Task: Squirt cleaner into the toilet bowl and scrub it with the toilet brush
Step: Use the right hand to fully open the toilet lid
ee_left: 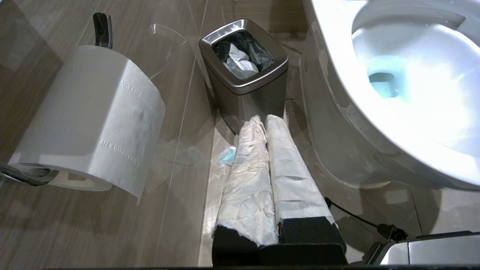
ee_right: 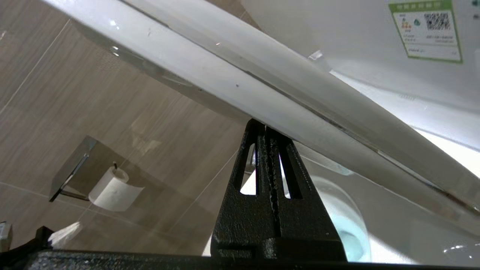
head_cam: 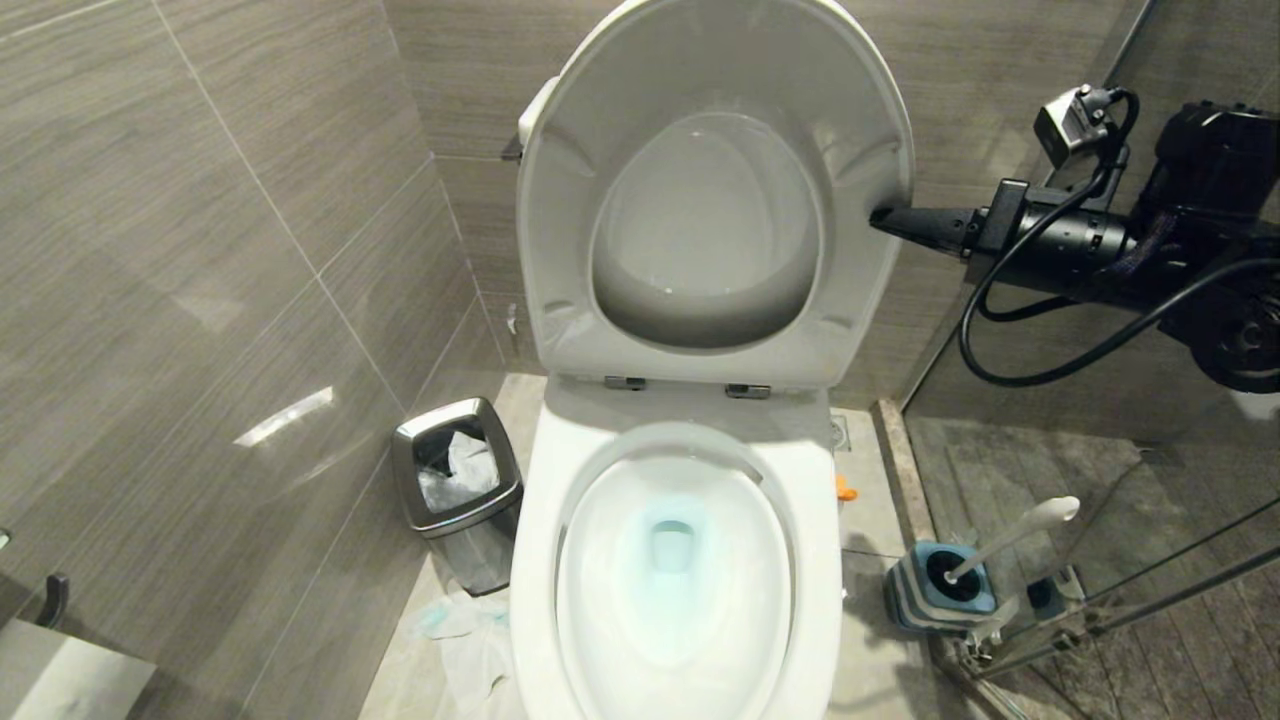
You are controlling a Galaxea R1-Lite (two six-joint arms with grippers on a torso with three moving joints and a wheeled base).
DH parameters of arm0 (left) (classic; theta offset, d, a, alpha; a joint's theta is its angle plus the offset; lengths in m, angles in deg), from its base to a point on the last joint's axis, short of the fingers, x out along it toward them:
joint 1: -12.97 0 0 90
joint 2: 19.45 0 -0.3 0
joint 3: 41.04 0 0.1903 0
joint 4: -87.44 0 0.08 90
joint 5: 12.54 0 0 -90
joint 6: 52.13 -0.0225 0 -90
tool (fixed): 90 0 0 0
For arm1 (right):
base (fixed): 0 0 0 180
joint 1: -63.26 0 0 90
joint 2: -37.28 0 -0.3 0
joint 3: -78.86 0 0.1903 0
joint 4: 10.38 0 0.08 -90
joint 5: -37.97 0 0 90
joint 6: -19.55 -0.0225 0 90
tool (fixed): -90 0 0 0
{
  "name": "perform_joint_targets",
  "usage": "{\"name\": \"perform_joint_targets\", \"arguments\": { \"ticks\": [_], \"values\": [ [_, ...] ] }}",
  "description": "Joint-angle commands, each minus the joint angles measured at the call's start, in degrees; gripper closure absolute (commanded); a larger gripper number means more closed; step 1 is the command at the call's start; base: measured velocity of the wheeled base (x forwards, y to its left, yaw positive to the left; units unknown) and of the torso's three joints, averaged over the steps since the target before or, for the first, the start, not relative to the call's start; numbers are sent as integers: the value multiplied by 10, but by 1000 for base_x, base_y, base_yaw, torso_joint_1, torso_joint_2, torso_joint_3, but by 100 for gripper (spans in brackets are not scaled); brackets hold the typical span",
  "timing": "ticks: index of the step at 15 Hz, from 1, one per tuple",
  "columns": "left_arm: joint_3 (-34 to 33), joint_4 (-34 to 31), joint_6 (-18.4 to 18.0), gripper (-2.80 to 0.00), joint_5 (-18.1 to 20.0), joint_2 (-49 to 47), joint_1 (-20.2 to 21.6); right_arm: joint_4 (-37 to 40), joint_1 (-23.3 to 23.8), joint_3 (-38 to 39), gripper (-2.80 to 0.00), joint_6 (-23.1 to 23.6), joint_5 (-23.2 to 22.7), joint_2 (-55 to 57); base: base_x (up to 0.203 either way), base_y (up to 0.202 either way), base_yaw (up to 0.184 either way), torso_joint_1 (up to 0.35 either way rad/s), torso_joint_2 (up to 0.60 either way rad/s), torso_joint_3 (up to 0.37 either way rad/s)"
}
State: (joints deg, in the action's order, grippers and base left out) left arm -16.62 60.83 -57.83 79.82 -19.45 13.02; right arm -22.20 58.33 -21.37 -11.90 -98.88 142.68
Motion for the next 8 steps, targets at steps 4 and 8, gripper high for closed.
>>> {"name": "perform_joint_targets", "arguments": {
  "ticks": [4, 8],
  "values": [
    [0, 0, -1, 0, 0, 0, 0, 0, 14, -56, 0, -2, -3, 54, 0, 0, 0, 0, 0, 0],
    [0, 0, -2, 0, 0, 0, 0, 0, 29, -131, 0, -2, -3, 107, 0, 0, 0, 0, 0, 0]
  ]
}}
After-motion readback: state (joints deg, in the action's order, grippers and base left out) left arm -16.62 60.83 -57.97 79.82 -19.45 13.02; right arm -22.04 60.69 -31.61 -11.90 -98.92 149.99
